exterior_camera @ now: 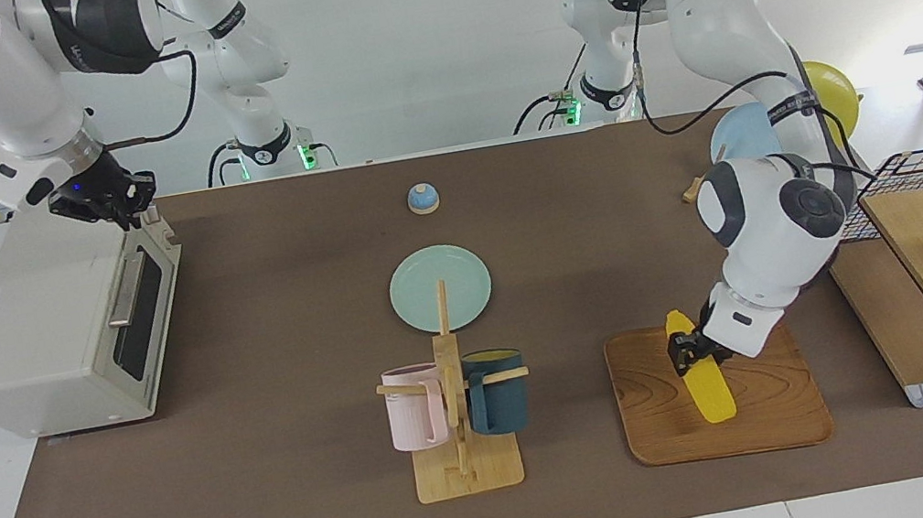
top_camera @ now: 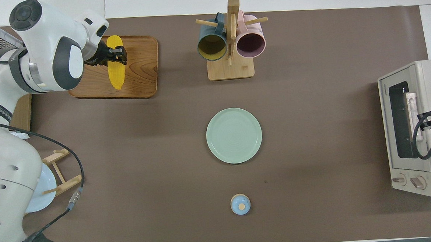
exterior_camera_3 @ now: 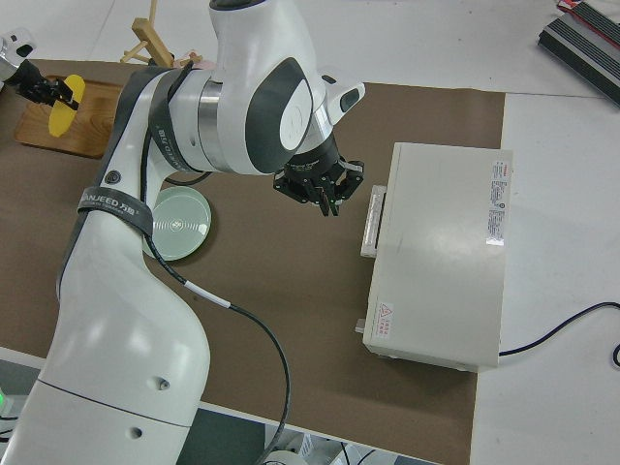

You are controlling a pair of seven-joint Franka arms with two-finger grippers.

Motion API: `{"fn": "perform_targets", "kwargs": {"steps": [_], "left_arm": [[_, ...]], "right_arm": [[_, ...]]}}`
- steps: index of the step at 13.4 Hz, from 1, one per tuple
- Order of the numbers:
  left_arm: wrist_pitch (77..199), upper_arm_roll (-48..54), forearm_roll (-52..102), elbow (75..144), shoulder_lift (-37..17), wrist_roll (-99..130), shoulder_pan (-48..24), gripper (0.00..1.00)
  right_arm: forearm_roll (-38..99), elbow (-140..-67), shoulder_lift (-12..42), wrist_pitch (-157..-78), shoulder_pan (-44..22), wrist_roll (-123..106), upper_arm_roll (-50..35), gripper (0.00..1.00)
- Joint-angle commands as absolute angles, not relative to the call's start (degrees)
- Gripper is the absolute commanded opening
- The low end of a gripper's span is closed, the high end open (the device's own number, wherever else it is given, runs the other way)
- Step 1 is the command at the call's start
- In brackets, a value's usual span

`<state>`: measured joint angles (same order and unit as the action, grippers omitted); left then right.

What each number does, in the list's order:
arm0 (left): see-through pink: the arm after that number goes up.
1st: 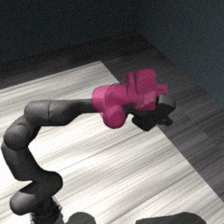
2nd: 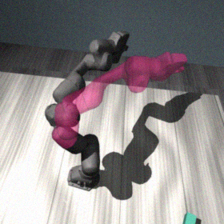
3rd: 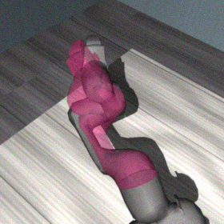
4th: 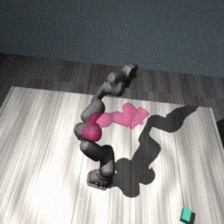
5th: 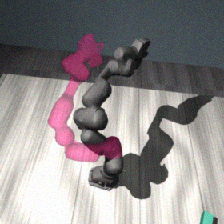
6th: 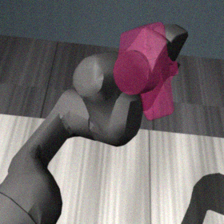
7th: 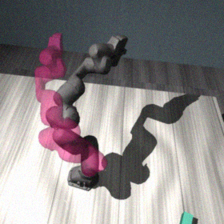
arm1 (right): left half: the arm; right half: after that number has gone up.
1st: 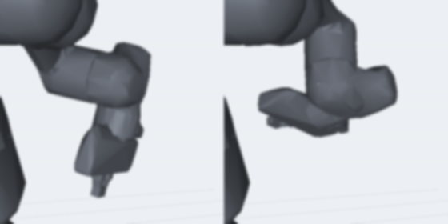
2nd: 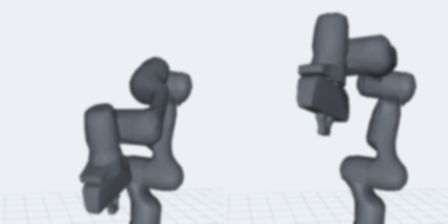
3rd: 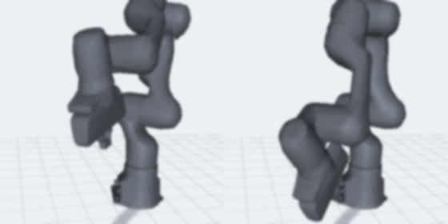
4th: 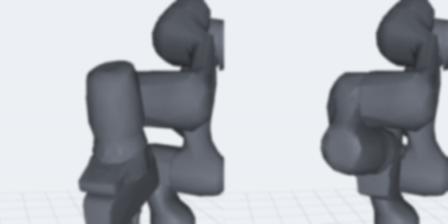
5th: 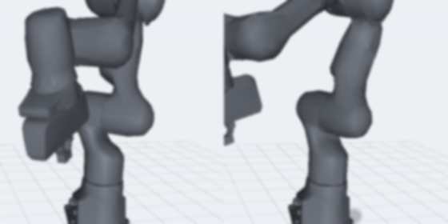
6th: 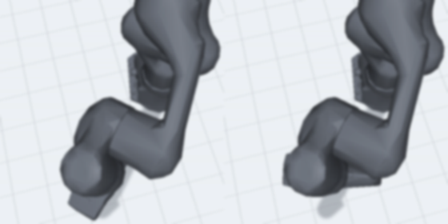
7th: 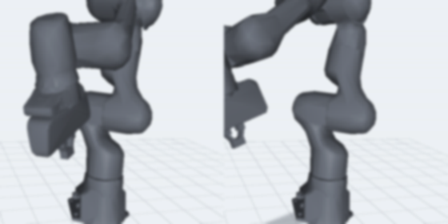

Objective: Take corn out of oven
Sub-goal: 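Carry the corn onto the wooden tray and release it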

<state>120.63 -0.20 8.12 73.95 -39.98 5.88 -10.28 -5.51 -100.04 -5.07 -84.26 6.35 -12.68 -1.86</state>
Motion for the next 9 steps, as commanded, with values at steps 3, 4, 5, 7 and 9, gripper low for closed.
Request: {"fn": "perform_targets", "kwargs": {"steps": [3,4,5,7,9], "left_arm": [[124.28,0.53,7.03,68.82,-46.32,4.4,-9.32,0.0],[124.28,0.35,7.03,68.82,-46.23,3.7,-9.32,0.0],[124.19,0.26,7.03,68.91,-46.23,3.34,-9.14,0.0],[124.1,0.26,7.03,68.99,-46.06,1.76,-8.97,0.99],[122.44,-0.17,6.77,69.08,-44.48,1.58,-8.88,1.0]], "right_arm": [[-2.46,-91.49,-0.61,-78.49,3.87,-5.1,-2.9,0.51],[-2.46,-91.49,-0.62,-78.31,3.78,-5.27,-2.99,0.65],[-1.85,-91.49,-0.96,-78.14,3.95,-5.45,-2.99,0.85],[0.7,-91.41,-1.05,-78.05,3.7,-5.36,-2.46,1.0],[0.27,-91.41,-0.97,-77.87,-0.15,-5.27,0.68,1.0]]}}
